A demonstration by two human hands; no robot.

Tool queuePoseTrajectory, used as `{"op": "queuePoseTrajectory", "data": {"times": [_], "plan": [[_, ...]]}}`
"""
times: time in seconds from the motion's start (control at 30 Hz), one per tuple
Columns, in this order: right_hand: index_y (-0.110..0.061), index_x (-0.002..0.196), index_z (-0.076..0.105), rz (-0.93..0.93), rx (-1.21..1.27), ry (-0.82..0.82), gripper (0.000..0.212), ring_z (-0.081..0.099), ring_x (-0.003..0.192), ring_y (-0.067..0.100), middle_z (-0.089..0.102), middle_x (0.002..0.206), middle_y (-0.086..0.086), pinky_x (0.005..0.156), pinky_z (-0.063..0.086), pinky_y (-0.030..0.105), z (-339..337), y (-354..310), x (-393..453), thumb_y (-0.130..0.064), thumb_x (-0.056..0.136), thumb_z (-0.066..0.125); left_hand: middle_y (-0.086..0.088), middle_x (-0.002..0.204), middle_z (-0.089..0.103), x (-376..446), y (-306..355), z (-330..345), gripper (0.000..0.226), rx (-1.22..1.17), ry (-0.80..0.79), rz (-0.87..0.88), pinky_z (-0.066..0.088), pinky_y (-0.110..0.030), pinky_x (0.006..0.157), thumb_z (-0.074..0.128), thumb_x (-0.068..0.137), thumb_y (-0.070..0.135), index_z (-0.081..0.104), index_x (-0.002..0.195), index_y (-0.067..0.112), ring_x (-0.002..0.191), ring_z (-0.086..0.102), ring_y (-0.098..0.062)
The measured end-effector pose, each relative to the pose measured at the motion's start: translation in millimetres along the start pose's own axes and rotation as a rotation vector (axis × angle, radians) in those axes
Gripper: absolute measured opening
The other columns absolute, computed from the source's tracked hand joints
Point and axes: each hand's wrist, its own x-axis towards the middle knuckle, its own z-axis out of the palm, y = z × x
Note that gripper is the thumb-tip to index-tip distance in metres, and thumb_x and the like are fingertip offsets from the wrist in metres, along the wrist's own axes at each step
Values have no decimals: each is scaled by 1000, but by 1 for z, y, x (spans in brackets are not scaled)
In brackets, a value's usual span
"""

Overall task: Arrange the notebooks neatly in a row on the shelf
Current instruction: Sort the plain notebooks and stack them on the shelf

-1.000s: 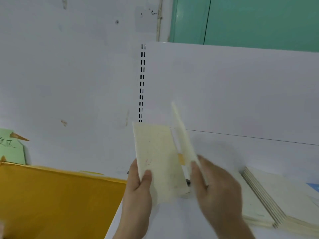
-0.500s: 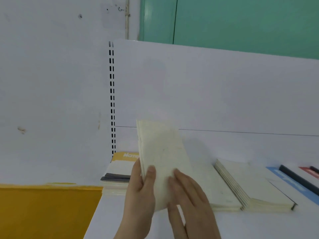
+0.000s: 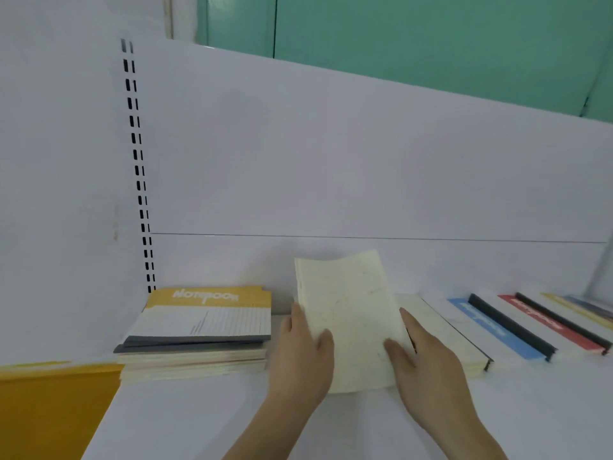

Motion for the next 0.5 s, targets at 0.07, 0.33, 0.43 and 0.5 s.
{"op": "queuePoseTrajectory", "data": {"times": [0.07,0.33,0.43,0.5], "plan": [[-28,147,33,2,-99,-22,53,48,98,13,54,99,-4,75,34,23,5,12,10,-32,97,50,-4,127,51,9,2,8,48,161,-2,-20,45,-36,90,47,99,38,36,138,14,115,54,-26],[-13,150,26,-213,-328,-180,55,34,127,17,51,130,-1,102,31,22,22,46,54,-35,100,39,-8,131,47,33,-1,35,44,480,-26,-161,37,-35,101,40,99,40,52,130,11,124,41,-26],[-7,136,50,-269,-410,-201,51,48,120,21,62,117,3,99,42,27,28,60,59,-37,97,39,-7,125,48,33,-7,38,39,500,-17,-202,41,-35,101,42,97,41,61,118,14,120,46,-27],[-6,107,71,-308,-410,-150,52,62,102,25,70,92,3,85,54,31,33,69,60,-41,87,39,-8,123,49,33,-9,38,38,514,-28,-222,40,-36,102,43,97,41,64,113,14,117,49,-29]]}}
